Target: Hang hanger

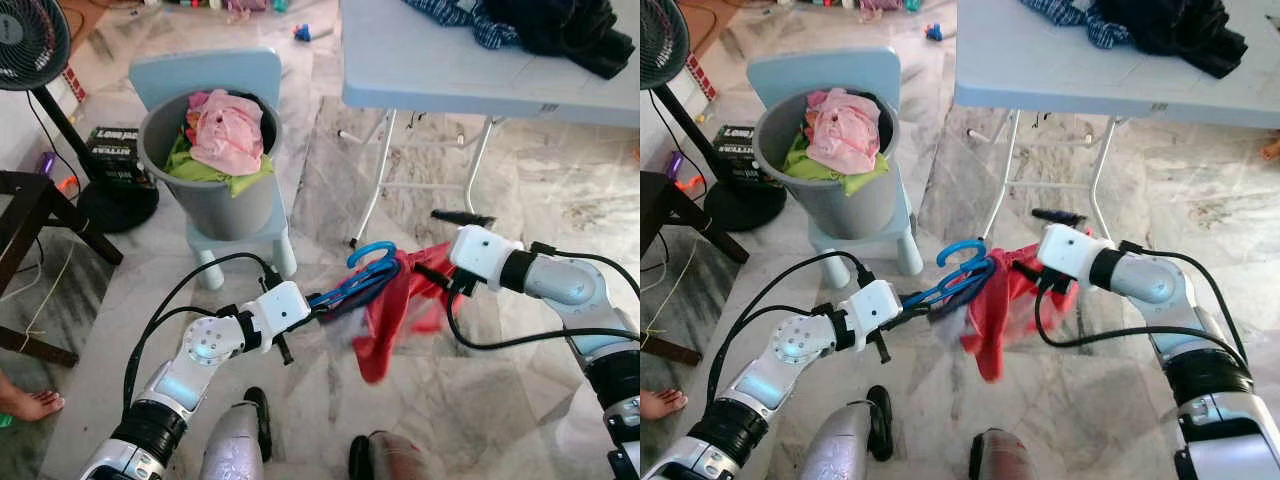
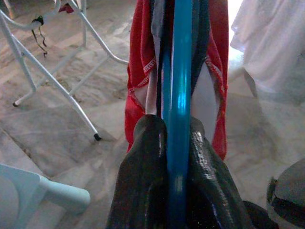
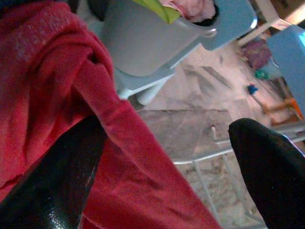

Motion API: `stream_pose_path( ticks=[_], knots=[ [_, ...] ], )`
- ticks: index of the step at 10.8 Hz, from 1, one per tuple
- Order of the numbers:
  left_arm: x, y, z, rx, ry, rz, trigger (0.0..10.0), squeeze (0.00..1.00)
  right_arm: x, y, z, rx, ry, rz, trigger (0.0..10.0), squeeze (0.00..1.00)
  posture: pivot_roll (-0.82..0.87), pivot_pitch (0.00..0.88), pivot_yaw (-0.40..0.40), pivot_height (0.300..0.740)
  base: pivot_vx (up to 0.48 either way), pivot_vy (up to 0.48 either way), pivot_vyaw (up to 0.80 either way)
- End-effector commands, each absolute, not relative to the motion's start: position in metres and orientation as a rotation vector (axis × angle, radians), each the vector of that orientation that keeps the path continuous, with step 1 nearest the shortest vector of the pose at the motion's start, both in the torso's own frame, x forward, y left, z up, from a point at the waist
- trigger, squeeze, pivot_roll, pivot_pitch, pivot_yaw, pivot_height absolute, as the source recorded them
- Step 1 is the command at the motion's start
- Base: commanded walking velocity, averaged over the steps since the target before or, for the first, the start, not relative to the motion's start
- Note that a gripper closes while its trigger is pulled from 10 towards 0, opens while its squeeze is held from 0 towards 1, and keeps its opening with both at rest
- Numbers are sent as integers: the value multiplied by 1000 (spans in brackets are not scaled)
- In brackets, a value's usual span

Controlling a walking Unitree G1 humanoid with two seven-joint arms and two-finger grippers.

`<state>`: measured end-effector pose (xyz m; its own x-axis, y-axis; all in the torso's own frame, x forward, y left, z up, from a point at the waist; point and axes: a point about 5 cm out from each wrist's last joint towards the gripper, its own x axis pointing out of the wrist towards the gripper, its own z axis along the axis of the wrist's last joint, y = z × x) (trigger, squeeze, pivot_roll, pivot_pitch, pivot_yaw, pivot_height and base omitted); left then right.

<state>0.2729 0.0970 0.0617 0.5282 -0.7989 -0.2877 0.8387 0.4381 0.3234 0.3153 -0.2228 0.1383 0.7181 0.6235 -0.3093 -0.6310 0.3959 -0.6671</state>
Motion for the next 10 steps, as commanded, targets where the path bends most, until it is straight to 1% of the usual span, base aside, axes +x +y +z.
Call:
stream_pose_path(
  ticks=[1, 3, 4, 5, 6, 7, 8, 9, 10],
  knots=[
    [280, 98, 68, 427, 72, -977, 0, 0, 317, -232, 140, -846, 27, 752, 10000, 1000, -24, 202, -25, 740, 0, 0, 0],
    [287, 101, 76, 385, 47, -920, 0, 0, 309, -249, 137, -845, 107, 764, 10000, 1000, -24, 206, -21, 740, 0, 0, 0],
    [291, 102, 81, 357, 38, -899, 0, 0, 309, -262, 139, -857, 138, 719, 10000, 1000, -28, 206, -16, 740, 0, 0, 0],
    [292, 102, 83, 354, 34, -901, 0, 0, 312, -277, 146, -863, 147, 627, 10000, 1000, -30, 207, -14, 740, 0, 0, 0],
    [292, 102, 83, 345, 37, -891, 0, 0, 310, -284, 145, -870, 169, 592, 10000, 1000, -33, 209, -16, 740, 0, 0, 0],
    [293, 102, 82, 344, 40, -885, 0, 0, 309, -285, 143, -864, 177, 583, 10000, 1000, -32, 209, -17, 740, 0, 0, 0],
    [293, 102, 83, 340, 34, -871, 0, 0, 307, -289, 141, -829, 200, 561, 10000, 1000, -32, 210, -17, 740, 0, 0, 0],
    [294, 100, 87, 320, 18, -874, 0, 0, 301, -286, 130, -755, 265, 612, 10000, 1000, -32, 210, -16, 740, 0, 0, 0],
    [293, 94, 93, 296, -2, -918, 0, 0, 278, -273, 105, -673, 389, 820, 10000, 1000, -32, 208, -17, 740, 0, 0, 0]
  ],
)
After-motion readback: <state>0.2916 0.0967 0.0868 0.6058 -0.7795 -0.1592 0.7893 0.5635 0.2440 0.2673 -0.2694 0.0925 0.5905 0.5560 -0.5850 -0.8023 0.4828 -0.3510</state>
